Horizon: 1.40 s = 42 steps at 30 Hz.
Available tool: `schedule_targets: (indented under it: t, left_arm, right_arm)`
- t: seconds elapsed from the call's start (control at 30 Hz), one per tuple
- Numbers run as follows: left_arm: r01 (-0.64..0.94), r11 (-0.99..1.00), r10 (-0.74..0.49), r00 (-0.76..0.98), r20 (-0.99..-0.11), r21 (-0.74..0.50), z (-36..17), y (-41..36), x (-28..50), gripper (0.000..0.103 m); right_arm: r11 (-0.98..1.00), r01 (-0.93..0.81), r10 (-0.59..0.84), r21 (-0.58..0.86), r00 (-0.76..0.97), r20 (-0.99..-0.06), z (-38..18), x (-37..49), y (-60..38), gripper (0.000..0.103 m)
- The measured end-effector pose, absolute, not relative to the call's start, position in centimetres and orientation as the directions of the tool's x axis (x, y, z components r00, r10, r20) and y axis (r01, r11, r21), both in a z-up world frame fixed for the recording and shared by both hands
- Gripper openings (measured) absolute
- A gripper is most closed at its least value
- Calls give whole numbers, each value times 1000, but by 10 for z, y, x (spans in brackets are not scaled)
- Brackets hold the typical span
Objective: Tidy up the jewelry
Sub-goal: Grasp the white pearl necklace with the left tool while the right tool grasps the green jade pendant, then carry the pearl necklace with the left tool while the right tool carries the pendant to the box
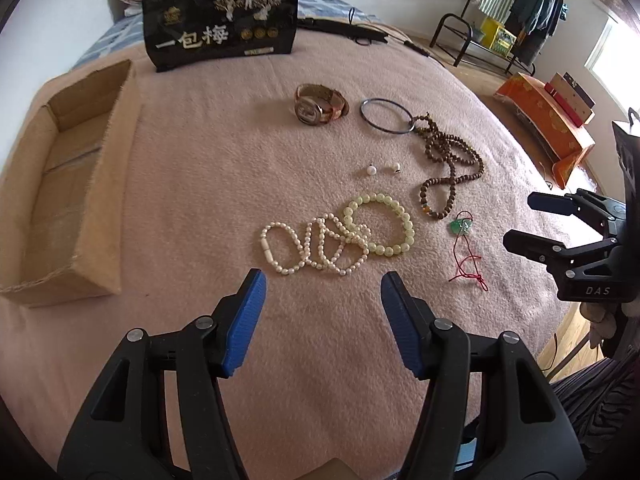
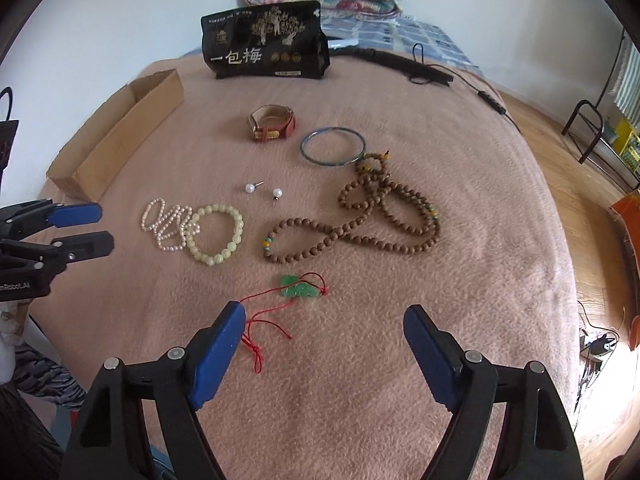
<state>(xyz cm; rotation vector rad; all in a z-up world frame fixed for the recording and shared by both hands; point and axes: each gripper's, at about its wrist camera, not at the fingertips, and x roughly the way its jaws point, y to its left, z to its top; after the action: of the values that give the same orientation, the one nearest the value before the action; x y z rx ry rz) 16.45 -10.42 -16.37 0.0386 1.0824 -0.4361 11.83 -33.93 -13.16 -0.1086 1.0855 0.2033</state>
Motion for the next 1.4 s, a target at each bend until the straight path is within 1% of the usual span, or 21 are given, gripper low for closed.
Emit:
schedule_targets:
  t: [0.07, 0.17, 0.3, 0.4, 0.5, 0.57, 0.6, 0.67, 0.73, 0.87, 0.97, 1.0, 1.07, 1.13, 1.17, 1.4]
  left_arm:
    - [345, 919, -321, 372, -871, -191, -172, -105, 173, 55]
    - [318, 925, -316, 342, -885, -207, -184, -105, 185, 52]
    - [304, 925, -325, 314, -892, -229, -194, -108, 195, 51]
    - [313, 926, -309, 305, -901, -211, -200, -114, 198, 50]
    - [324, 930, -280, 312, -908, -175, -203, -118, 200, 46]
    - [329, 932, -259, 319, -912, -150, -204, -120, 201, 37]
    - [332, 934, -245, 323, -914, -133, -205, -120, 201, 35]
    - [332, 936, -231, 332, -915, -116, -206, -121, 201, 28]
    - [332, 938, -219, 338, -915, -102, -206, -121, 201, 21]
    - [316, 942, -222, 337, -915, -112, -207, -116, 204, 11]
    - [307, 944, -227, 334, -915, -122, -207, -113, 205, 7]
    - [305, 944, -227, 336, -914, -122, -207, -113, 205, 7]
    - [304, 945, -228, 338, -913, -123, -207, -113, 205, 6]
    - [304, 945, -229, 340, -912, -124, -207, -113, 205, 6]
    - [303, 945, -230, 340, -912, -125, -207, -113, 206, 6]
    - [287, 946, -248, 337, -908, -152, -202, -107, 204, 5]
  right_arm:
    - [975, -220, 120, 22, 439, -890, -135, 123, -340, 82]
    - [975, -220, 121, 28, 423, -898, -141, 130, -340, 80]
    - [974, -221, 125, 40, 383, -915, -152, 139, -340, 75]
    - [972, -230, 126, 41, 368, -921, -157, 144, -337, 73]
    - [967, -250, 134, 41, 365, -921, -159, 148, -330, 72]
    - [964, -262, 141, 45, 361, -922, -162, 151, -327, 71]
    - [963, -265, 147, 51, 356, -923, -164, 153, -325, 71]
    - [961, -272, 151, 55, 344, -927, -168, 155, -323, 71]
    - [958, -284, 145, 47, 337, -930, -171, 156, -320, 67]
    - [955, -295, 137, 39, 322, -937, -178, 157, -317, 65]
    - [955, -294, 138, 39, 323, -936, -180, 159, -318, 62]
    - [955, -294, 138, 39, 323, -936, -180, 159, -319, 58]
    - [957, -287, 139, 43, 324, -936, -180, 160, -321, 51]
    - [958, -281, 150, 57, 324, -934, -180, 160, -322, 36]
    - [959, -275, 157, 66, 323, -933, -180, 160, -323, 34]
    - [961, -262, 176, 91, 319, -931, -178, 158, -323, 32]
